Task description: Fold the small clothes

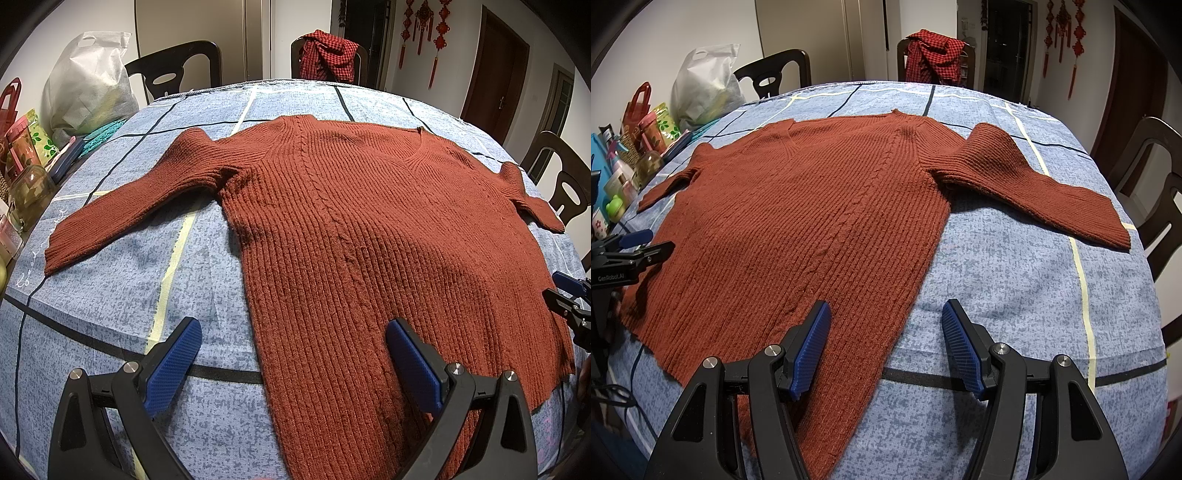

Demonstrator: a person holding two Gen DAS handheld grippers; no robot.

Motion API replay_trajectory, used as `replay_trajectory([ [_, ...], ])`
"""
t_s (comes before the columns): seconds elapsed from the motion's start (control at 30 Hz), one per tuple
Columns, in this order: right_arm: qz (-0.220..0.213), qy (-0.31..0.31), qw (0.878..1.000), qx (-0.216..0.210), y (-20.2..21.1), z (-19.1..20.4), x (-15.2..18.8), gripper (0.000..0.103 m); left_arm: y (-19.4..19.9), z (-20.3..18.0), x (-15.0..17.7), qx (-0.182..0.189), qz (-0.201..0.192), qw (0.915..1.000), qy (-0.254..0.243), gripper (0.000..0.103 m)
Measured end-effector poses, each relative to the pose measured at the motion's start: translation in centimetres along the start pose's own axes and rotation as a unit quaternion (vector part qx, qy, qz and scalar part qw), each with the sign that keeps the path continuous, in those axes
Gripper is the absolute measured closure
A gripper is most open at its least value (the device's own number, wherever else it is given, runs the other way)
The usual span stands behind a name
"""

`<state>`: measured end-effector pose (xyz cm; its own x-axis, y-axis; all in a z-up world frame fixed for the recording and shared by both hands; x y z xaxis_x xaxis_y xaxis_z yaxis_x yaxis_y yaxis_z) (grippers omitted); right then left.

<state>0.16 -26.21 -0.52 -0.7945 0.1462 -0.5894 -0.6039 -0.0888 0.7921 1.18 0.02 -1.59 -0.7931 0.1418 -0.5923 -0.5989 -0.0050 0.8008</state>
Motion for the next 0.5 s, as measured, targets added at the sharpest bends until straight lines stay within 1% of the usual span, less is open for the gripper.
replay_trajectory([
  [0.5,0.0,0.0,1.0,0.0,-0.03,0.11,0.05,0.04,0.0,0.0,0.0,0.0,0.0,1.0,0.0,0.002],
])
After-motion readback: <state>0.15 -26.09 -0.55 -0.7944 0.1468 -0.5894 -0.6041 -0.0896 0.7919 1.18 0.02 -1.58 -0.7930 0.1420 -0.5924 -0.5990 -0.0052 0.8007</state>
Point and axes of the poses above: each gripper's, at about its wrist camera, not at the fingertips, and y roughly against the way its jaws point, z to its left, x to its underside, the point moved 2 cm from there along -y, roughly the way its jaws point, and after that the axes turned 12 degrees about -y, right-handed, at the moved point
